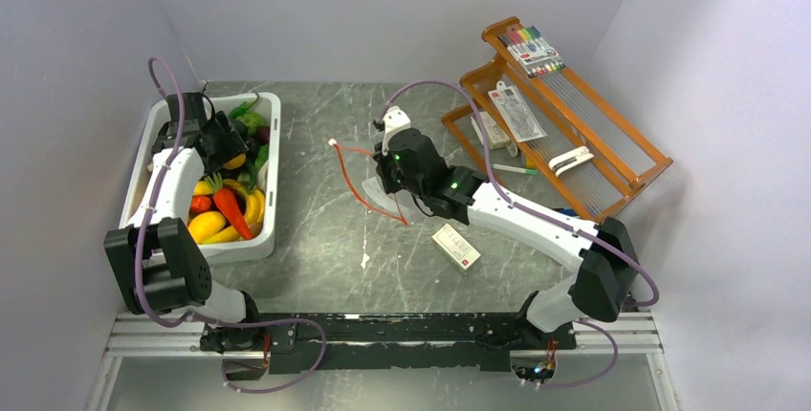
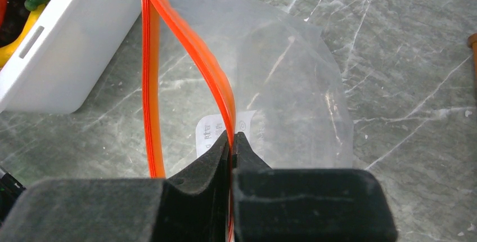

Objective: Place the food in the zip-top bag and seal the zipper
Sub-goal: Pick up the fake fruit from the bin.

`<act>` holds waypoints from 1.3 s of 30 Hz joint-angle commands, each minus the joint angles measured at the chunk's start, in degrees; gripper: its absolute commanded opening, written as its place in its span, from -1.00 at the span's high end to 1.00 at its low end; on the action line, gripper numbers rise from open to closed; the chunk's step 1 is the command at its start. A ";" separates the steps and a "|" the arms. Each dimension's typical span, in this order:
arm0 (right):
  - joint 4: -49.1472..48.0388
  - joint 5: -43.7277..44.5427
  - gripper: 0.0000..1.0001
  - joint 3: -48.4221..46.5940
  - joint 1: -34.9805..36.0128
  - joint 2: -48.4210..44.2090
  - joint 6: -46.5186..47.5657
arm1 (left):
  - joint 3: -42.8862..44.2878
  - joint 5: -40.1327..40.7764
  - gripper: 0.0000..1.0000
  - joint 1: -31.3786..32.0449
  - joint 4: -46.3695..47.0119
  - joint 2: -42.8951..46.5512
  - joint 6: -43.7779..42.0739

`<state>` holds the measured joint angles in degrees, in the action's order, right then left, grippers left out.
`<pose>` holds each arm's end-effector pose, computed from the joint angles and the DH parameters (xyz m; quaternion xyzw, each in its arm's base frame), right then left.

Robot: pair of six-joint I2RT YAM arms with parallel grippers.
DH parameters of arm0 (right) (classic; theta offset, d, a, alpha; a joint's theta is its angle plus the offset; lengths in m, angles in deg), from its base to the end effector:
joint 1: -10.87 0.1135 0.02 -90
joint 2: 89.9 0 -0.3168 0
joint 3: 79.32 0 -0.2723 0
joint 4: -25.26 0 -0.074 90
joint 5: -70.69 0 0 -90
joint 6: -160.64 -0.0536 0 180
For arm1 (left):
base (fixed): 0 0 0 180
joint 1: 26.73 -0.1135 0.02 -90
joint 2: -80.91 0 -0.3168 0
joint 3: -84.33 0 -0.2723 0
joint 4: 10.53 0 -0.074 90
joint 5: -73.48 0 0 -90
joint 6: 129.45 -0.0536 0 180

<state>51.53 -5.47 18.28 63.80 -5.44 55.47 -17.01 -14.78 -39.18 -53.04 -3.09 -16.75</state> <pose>0.2348 0.2895 0.3592 -0.2174 0.8265 0.1992 0.4795 0.3352 0.0757 0.3086 -0.2869 0.8878 -0.0180 0.3594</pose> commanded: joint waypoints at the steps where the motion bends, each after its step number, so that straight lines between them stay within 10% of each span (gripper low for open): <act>1: -1.12 -0.38 1.00 0.14 -0.20 -1.77 0.55 | 0.61 -1.42 -0.33 -0.49 1.17 -0.51 -0.37; 28: -0.87 -1.71 1.00 0.21 -0.25 -1.18 -3.07 | 0.15 -6.11 -0.02 -0.47 -1.42 7.20 0.84; 39: 1.71 0.55 1.00 -3.20 -0.27 3.13 -10.82 | -0.45 -27.30 0.03 -0.48 -2.55 16.26 0.79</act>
<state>51.75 -6.67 17.96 63.80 -4.80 48.69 -17.01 -28.29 -39.31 -56.06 9.01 -16.49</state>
